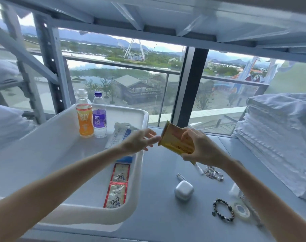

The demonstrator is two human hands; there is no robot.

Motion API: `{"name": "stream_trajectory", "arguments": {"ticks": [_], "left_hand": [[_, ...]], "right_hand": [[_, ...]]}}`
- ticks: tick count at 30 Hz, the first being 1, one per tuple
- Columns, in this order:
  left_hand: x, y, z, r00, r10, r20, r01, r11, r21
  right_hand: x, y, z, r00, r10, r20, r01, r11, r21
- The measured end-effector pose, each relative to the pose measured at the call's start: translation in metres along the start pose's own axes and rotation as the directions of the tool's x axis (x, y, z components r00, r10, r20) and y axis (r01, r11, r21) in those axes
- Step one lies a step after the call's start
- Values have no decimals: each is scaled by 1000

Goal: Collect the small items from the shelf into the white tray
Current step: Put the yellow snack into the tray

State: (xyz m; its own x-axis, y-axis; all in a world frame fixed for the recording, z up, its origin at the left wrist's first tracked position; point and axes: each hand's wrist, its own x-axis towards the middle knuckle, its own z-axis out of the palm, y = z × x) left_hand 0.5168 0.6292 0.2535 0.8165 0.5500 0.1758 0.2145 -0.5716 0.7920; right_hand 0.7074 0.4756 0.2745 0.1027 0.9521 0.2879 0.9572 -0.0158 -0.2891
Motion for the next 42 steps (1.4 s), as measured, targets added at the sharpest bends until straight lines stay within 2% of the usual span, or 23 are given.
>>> {"name": "stream_trajectory", "arguments": {"ticks": [2,4,8,10,12,14,16,18,19,24,26,28,30,36,39,42], "left_hand": [[-11,-4,-25,995,-70,63,82,977,-195],[-26,-12,-50,992,-123,24,124,942,-313],[-55,-43,-104,958,-264,-115,200,895,-398],[-69,-61,-129,924,-347,-161,229,839,-493],[-81,-81,-150,891,-394,-225,242,832,-500],[-90,-102,-167,874,-388,-292,282,895,-346],[-96,-124,-183,873,-347,-343,353,934,-47],[-102,-143,-197,886,-317,-337,414,870,268],[-105,-151,-201,895,-306,-324,418,829,371],[-110,-176,-196,957,-201,-211,291,711,640],[-111,-182,-193,960,-247,-133,261,616,743],[-112,-187,-193,942,-325,-84,256,535,805],[-111,-189,-193,925,-376,-56,256,506,823],[-114,-197,-193,897,-440,37,196,472,860],[-116,-202,-201,892,-449,52,181,461,869],[-115,-206,-206,923,-379,56,149,490,859]], "right_hand": [[22,-30,3,995,-100,19,100,994,-40],[44,-57,14,985,-169,39,172,982,-76],[86,-106,48,955,-293,37,296,947,-123],[106,-128,68,951,-306,53,311,939,-148],[130,-150,90,949,-308,66,314,936,-157],[156,-169,116,947,-300,111,315,937,-154],[182,-183,144,941,-286,183,314,937,-153],[206,-190,172,933,-261,249,307,937,-166],[215,-192,186,930,-240,280,294,941,-169],[244,-186,245,914,-72,400,140,980,-142],[247,-180,263,904,-28,427,87,989,-118],[248,-176,277,897,-4,441,43,996,-77],[251,-174,288,907,23,421,-4,999,-47],[262,-181,306,953,25,302,44,975,-220],[264,-198,299,940,31,339,47,974,-221],[256,-210,264,934,13,357,75,971,-229]]}}
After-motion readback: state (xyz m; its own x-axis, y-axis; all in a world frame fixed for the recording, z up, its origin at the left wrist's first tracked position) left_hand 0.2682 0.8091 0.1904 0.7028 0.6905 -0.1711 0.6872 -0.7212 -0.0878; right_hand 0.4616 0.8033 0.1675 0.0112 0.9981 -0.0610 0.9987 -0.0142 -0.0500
